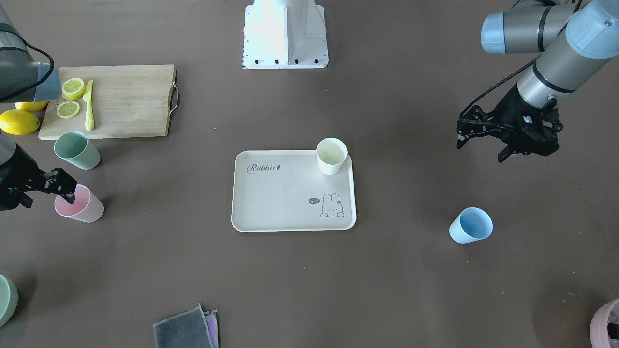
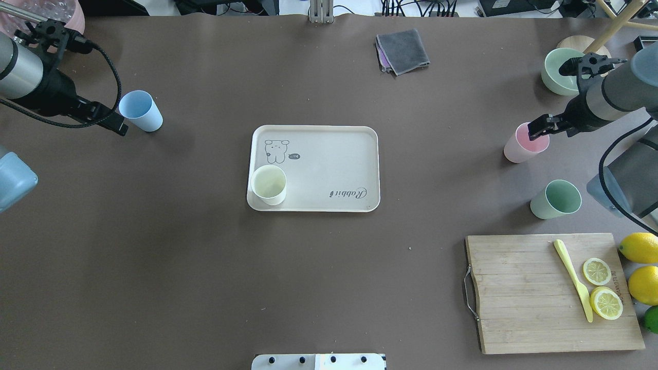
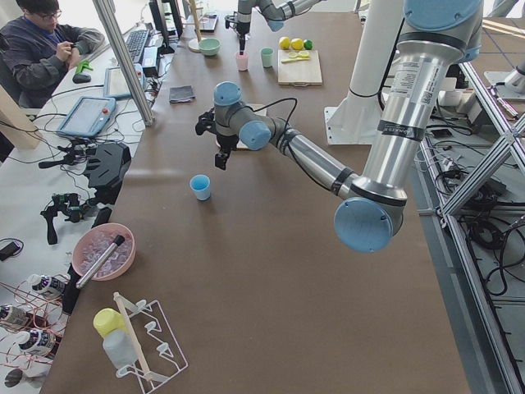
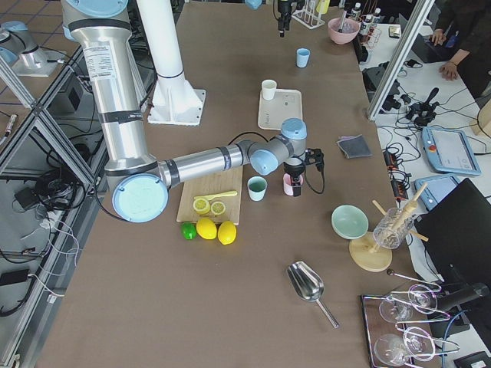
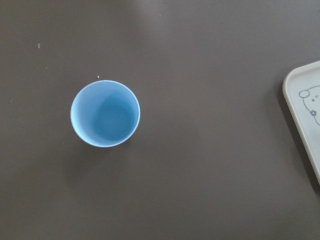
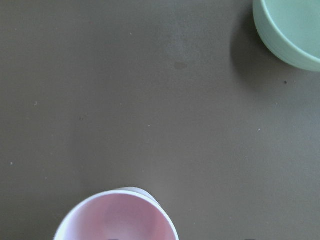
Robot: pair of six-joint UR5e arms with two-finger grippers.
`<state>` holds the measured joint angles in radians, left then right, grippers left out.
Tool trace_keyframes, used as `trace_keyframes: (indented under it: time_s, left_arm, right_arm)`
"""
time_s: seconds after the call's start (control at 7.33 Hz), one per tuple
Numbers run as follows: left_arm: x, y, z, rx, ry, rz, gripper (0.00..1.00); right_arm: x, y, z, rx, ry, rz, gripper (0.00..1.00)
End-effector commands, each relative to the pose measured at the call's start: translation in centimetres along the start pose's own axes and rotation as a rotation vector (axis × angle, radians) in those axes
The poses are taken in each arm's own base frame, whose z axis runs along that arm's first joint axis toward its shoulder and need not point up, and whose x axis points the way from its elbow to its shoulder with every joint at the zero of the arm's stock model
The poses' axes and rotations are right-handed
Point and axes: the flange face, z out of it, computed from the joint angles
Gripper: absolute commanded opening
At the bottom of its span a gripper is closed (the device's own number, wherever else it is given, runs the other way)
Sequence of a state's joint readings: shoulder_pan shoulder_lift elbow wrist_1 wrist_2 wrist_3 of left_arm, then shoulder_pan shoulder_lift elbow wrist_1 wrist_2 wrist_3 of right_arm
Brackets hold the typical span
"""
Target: Place all cups on tray
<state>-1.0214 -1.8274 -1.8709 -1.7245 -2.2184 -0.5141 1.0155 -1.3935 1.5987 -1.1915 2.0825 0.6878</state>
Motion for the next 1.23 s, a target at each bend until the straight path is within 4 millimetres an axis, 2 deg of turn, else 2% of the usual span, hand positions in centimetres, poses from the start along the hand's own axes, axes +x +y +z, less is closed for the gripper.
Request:
trace_keyframes:
  time_s: [0.0,0.14,0.41,0.55,0.68,0.82,1.09]
  left_arm:
    - [-0.1,0.0,0.1,0.001,-0.005,-0.001,0.98]
    - [-0.1,0.0,0.2,-0.001,-0.005,-0.001,0.98]
    - [-0.2,0.0,0.4,-0.004,-0.006,-0.003,0.98]
    - [-0.2,0.0,0.4,-0.004,-0.006,-0.003,0.98]
    - [-0.2,0.0,0.4,-0.003,-0.005,-0.004,0.98]
    - [-0.2,0.0,0.4,-0.003,-0.005,-0.009,0.98]
    - [-0.1,0.0,0.4,-0.002,-0.005,-0.012,0.98]
  right_arm:
    - [-0.1,0.5,1.4,-0.02,0.013,-0.002,0.27]
    - [-0.7,0.2,1.2,-0.016,0.006,-0.007,0.0]
    - [-2.4,-0.8,-0.6,0.014,-0.024,-0.015,0.0]
    - [-3.8,-2.5,-2.2,0.036,-0.049,0.049,0.0]
    - [-7.3,-4.4,-3.8,0.06,-0.086,0.145,0.0]
    - [-12.2,-5.3,-4.5,0.051,-0.119,0.242,0.0]
    - [-23.9,-5.6,-5.1,0.031,-0.103,0.375,0.0]
